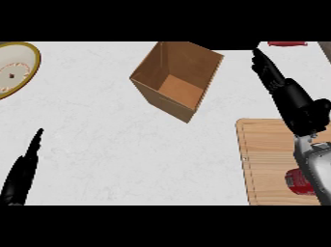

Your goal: Pick the bell pepper from the cutting board and place it in the cardboard box

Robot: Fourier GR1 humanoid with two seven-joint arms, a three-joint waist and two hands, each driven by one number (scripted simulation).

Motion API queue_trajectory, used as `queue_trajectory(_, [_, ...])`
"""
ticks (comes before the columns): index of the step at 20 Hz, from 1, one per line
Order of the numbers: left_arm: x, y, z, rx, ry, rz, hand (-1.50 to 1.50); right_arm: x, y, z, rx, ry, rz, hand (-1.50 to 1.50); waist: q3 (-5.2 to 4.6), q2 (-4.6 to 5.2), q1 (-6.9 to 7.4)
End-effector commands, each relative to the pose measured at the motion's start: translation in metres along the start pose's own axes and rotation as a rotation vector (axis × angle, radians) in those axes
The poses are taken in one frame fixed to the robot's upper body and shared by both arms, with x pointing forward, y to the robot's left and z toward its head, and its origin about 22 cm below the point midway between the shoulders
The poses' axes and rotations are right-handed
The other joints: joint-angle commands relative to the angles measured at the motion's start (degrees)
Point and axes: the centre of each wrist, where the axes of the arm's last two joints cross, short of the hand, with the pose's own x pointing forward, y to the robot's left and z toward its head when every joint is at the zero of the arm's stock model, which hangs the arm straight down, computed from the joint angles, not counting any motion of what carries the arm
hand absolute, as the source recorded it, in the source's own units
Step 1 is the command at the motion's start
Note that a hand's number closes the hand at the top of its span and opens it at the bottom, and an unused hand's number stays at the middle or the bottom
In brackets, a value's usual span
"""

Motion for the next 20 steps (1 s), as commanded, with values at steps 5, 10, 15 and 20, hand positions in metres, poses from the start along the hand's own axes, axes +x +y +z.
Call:
queue_trajectory(5, [0.054, 0.001, -0.016, 0.011, -0.212, 0.13, 0.0, 0.006, -0.058, 0.023, -0.081, -0.386, -0.085, -1.5, -0.43, -0.35, -0.63])
queue_trajectory(10, [0.074, -0.018, -0.01, -0.063, -0.226, 0.214, 0.0, -0.062, -0.093, 0.067, -0.495, -0.166, 0.164, -1.5, -0.28, 0.05, -1.16])
queue_trajectory(15, [0.075, -0.007, -0.013, -0.075, -0.225, 0.223, 0.0, -0.106, -0.12, 0.127, -0.459, -0.282, 0.114, -1.5, -0.51, -0.17, -0.01])
queue_trajectory(20, [0.069, -0.021, 0.006, -0.097, -0.217, 0.202, 0.0, -0.07, -0.149, 0.13, -0.253, -0.132, 0.53, -1.5, -0.67, -0.37, 0.09])
